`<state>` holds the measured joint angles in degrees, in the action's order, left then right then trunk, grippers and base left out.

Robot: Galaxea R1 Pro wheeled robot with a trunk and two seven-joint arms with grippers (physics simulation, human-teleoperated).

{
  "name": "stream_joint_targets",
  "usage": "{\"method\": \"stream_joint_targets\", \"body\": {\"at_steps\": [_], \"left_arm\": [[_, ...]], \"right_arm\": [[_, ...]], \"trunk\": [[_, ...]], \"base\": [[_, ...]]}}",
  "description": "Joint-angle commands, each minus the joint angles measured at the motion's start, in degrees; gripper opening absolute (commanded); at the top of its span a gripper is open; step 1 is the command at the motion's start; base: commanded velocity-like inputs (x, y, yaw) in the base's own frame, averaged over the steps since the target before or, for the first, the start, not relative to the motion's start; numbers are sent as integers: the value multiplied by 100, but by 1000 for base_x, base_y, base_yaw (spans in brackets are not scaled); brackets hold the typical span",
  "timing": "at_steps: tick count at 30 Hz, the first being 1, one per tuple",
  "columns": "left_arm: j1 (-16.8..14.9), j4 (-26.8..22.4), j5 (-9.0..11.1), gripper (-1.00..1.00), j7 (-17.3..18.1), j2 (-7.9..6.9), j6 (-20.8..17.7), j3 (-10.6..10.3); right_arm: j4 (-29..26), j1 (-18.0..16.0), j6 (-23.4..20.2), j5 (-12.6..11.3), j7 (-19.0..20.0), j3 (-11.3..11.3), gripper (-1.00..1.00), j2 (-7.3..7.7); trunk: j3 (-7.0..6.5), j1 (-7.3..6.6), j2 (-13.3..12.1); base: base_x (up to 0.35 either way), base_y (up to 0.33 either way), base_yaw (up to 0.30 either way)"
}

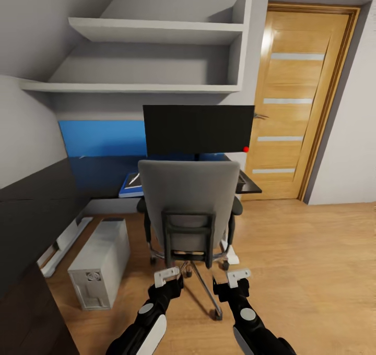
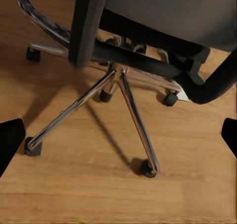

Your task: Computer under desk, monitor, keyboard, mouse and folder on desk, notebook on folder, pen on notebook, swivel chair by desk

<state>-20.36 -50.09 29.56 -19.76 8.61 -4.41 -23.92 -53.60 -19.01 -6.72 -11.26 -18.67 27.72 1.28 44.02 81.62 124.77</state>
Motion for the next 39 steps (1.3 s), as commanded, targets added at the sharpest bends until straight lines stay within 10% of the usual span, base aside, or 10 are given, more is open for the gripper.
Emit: {"method": "stream_joint_targets", "body": {"at_steps": [1,7,11,12,16,39], "left_arm": [[-2,-16,36,100,-42,-4,-33,-13],[241,-503,108,100,-161,-16,-493,6],[820,-1388,389,100,-661,-85,-1086,14],[1274,-2051,583,100,-1045,-189,-1280,178],[1392,-2172,1109,100,-1087,-379,-1357,652],[1394,-2182,1473,100,-1078,-560,-1851,737]], "right_arm": [[-23,-4,-42,-37,-51,32,100,9],[-306,113,-539,-64,-52,12,100,23],[-959,313,-1652,-115,-47,-30,100,132],[-1544,419,-2453,-610,38,-37,100,561],[-1774,457,-2629,-840,71,-38,100,736],[-1832,598,-3033,-848,645,-40,100,1051]], "trunk": [[6,-4,3],[6,-4,3],[6,-4,3],[-12,-26,-37],[-84,-114,-197],[-497,-619,-1120]], "base": [[-338,-103,0],[-210,-52,0],[-43,-10,0],[-5,-1,0],[-2,-1,0],[0,0,0]]}}
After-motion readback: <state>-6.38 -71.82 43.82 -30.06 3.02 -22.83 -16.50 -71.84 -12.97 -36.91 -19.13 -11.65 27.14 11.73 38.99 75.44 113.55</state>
